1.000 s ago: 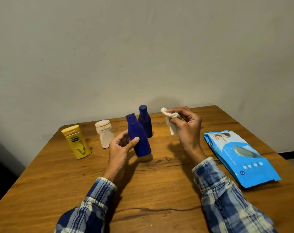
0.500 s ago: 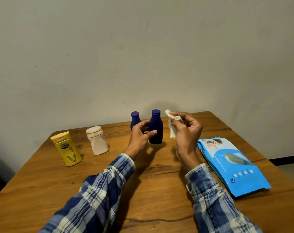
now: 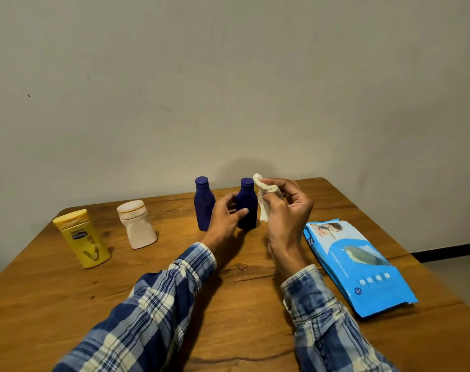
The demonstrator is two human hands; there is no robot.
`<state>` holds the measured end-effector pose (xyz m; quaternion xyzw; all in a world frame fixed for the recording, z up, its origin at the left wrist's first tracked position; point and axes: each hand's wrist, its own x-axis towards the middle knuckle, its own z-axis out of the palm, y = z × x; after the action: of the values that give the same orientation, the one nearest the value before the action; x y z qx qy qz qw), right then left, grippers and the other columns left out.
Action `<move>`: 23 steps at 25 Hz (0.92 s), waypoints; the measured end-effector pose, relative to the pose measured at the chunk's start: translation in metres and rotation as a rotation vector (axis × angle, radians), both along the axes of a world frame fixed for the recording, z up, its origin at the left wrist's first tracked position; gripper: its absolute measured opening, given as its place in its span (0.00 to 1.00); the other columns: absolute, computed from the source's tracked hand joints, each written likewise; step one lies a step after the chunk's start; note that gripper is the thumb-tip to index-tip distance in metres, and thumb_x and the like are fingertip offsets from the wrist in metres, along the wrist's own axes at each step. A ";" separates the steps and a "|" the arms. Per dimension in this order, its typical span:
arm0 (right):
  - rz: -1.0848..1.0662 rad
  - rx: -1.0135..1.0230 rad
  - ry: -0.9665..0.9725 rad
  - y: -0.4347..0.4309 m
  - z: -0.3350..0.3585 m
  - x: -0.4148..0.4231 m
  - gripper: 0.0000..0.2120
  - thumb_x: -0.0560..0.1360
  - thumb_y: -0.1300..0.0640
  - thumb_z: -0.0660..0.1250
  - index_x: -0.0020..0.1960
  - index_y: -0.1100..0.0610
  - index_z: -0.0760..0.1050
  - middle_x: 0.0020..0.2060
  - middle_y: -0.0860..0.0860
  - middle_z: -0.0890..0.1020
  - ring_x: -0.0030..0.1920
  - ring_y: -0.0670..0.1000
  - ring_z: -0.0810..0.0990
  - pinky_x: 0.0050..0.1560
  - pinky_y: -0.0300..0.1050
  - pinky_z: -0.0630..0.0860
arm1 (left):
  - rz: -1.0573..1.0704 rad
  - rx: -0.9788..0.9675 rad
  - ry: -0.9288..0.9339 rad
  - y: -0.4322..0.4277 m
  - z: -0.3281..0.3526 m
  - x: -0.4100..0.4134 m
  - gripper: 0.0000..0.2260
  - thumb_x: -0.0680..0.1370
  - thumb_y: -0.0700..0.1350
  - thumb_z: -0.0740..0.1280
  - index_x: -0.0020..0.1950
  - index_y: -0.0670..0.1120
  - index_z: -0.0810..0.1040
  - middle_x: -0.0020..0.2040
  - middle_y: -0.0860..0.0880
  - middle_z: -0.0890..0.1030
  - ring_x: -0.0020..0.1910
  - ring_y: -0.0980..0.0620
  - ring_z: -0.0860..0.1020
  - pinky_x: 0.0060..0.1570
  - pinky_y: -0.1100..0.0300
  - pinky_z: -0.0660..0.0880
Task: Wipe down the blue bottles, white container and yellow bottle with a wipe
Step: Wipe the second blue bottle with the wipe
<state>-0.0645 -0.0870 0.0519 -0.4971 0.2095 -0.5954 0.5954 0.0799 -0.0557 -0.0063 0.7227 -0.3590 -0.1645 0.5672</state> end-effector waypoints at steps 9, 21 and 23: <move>-0.071 0.042 0.019 -0.006 -0.005 0.002 0.10 0.73 0.70 0.69 0.47 0.57 0.84 0.48 0.50 0.84 0.52 0.48 0.83 0.51 0.50 0.83 | 0.009 0.030 0.061 0.004 0.005 0.003 0.21 0.80 0.34 0.67 0.73 0.43 0.71 0.68 0.44 0.78 0.69 0.47 0.75 0.71 0.46 0.72; -0.058 0.002 0.039 -0.002 -0.007 0.002 0.11 0.74 0.69 0.69 0.46 0.55 0.84 0.48 0.48 0.84 0.53 0.47 0.82 0.50 0.44 0.82 | 0.003 0.064 0.084 0.006 -0.011 0.004 0.28 0.78 0.32 0.69 0.76 0.46 0.66 0.71 0.44 0.76 0.71 0.46 0.74 0.71 0.46 0.73; -0.049 -0.004 0.037 -0.001 -0.007 0.003 0.11 0.74 0.69 0.69 0.46 0.55 0.84 0.48 0.48 0.84 0.53 0.47 0.82 0.48 0.42 0.82 | 0.019 0.095 0.068 0.008 -0.013 0.003 0.31 0.78 0.33 0.71 0.78 0.47 0.65 0.72 0.44 0.75 0.71 0.46 0.74 0.71 0.45 0.72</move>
<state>-0.0619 -0.0880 0.0448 -0.5041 0.2314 -0.6006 0.5758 0.0826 -0.0479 -0.0189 0.7462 -0.3245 -0.2004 0.5456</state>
